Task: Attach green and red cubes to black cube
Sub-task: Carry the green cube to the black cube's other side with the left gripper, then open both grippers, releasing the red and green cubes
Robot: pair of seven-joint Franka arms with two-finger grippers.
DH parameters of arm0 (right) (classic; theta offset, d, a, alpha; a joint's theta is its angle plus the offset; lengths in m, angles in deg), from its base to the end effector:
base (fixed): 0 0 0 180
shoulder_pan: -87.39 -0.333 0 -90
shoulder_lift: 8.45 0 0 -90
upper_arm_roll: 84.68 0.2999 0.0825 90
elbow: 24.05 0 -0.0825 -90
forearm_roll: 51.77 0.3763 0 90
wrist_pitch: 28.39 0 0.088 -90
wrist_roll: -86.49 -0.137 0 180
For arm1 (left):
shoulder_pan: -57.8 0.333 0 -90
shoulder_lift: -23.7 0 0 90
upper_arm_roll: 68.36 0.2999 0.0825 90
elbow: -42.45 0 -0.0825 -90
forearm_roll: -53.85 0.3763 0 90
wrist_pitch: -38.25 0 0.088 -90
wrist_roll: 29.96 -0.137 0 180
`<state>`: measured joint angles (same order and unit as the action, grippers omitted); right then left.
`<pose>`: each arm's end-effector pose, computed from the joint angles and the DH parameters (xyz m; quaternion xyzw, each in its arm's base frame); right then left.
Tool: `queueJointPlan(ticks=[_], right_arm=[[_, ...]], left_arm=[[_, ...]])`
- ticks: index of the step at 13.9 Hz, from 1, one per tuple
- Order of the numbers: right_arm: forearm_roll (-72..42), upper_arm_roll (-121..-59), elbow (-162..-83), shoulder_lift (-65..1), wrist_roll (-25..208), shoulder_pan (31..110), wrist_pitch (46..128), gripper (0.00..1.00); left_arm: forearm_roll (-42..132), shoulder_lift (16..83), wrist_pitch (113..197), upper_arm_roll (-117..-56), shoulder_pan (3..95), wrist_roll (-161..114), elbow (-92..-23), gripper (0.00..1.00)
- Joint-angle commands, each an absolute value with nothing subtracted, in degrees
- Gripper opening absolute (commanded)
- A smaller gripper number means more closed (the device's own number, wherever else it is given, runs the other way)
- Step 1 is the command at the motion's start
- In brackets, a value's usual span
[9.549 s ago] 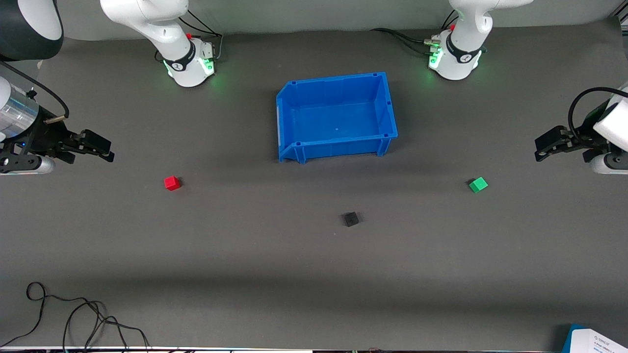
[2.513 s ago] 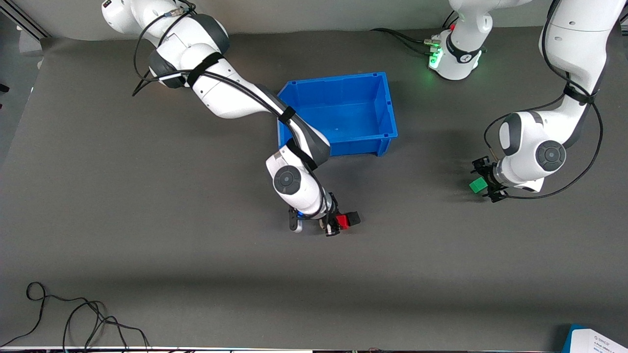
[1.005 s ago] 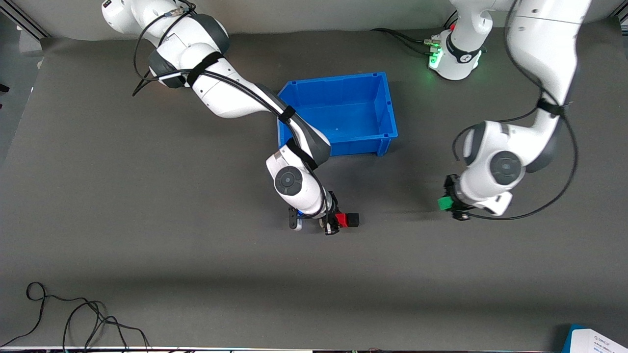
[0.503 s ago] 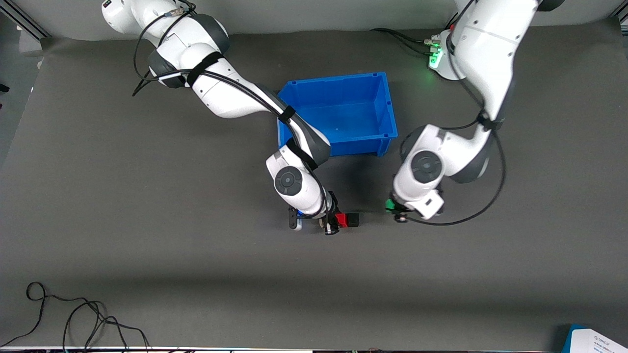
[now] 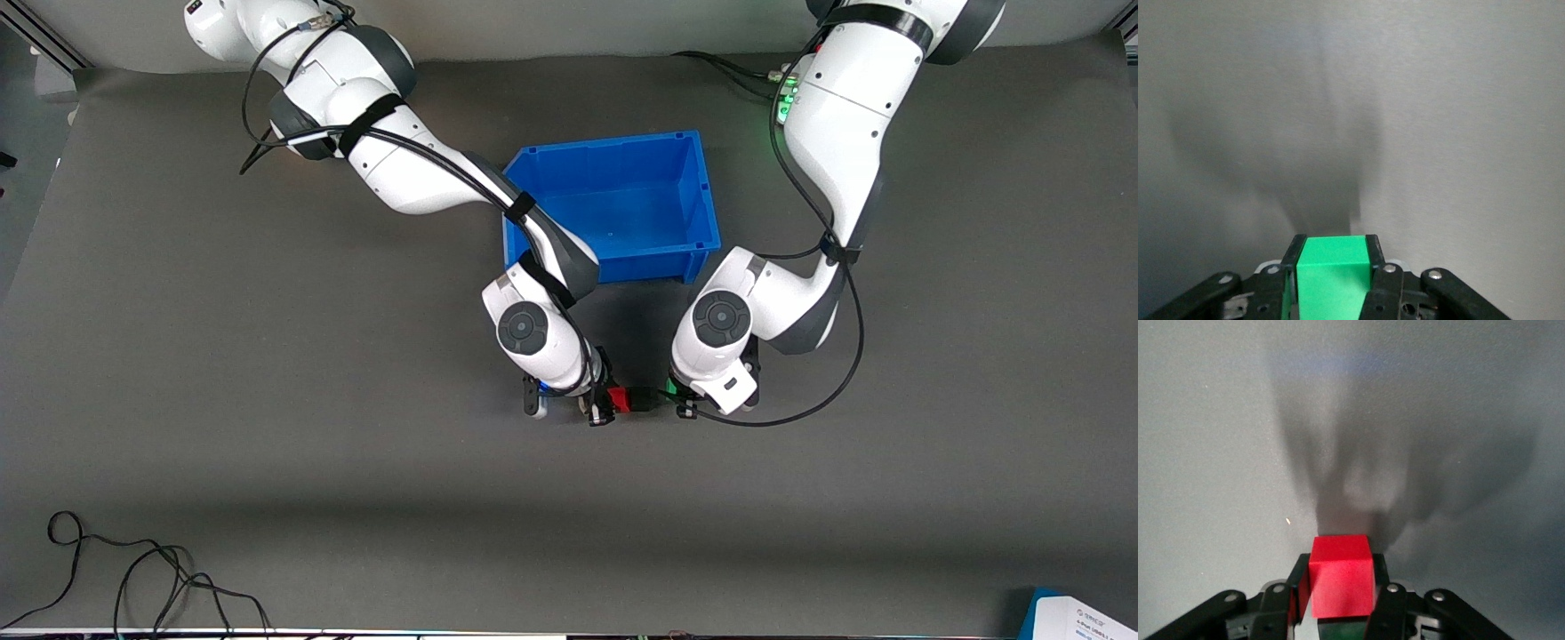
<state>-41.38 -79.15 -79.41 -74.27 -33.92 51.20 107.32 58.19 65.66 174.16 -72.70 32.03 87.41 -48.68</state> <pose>0.6065 0.5101 0.1489 -0.7022 0.6917 0.0896 0.1431 0.5989 -0.3385 0.1727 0.7346 0.6780 0.0092 0.0244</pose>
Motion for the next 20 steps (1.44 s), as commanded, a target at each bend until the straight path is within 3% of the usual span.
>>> queueJointPlan(ticks=[1, 2, 4, 8, 9, 10, 11, 13, 17, 20], right_arm=[[-40.79, -80.11, -77.66, -75.6, -33.74, 51.01, 105.56, 0.18], [-40.87, -80.11, -77.66, -75.6, -33.74, 51.01, 105.56, 0.18], [-40.79, -80.03, -77.66, -75.6, -33.74, 51.01, 105.56, 0.3], [-40.79, -80.11, -77.66, -75.6, -33.57, 51.01, 105.56, 0.3], [-40.79, -80.11, -77.66, -75.6, -33.57, 51.01, 105.56, 0.39], [-40.79, -80.11, -77.66, -75.6, -33.65, 51.01, 105.56, 0.68], [-40.79, -80.11, -77.66, -75.52, -33.65, 51.09, 105.56, 0.8], [-40.7, -80.03, -77.66, -75.43, -33.57, 51.1, 105.56, 1.0], [-40.96, -80.37, -77.66, -72.54, -33.57, 51.62, 103.11, 1.0], [-43.24, -81.69, -79.06, -67.45, -33.13, 52.32, 98.82, 1.0]], left_arm=[[59.39, 68.17, 173.87, -71.88, 30.48, 88.26, -45.18, 0.0], [59.48, 68.69, 174.22, -71.88, 30.47, 88.17, -45.18, 0.0], [59.48, 69.57, 176.32, -71.88, 30.03, 88.08, -45.18, 0.0], [59.39, 69.84, 176.42, -71.88, 28.89, 88.08, -45.18, 0.0], [59.48, 69.84, 176.42, -71.88, 28.89, 87.99, -45.18, 0.0], [59.48, 69.84, 176.5, -71.88, 28.89, 87.91, -45.09, 0.57], [59.48, 69.75, 176.59, -71.88, 28.89, 87.99, -45.09, 1.0], [59.91, 69.05, 174.76, -71.7, 29.15, 87.91, -44.48, 1.0], [61.41, 68.35, 158.26, -71.53, 31.25, 83.0, -35.89, 1.0], [61.76, 63.27, 151.21, -70.74, 32.92, 80.36, -32.35, 1.0]])
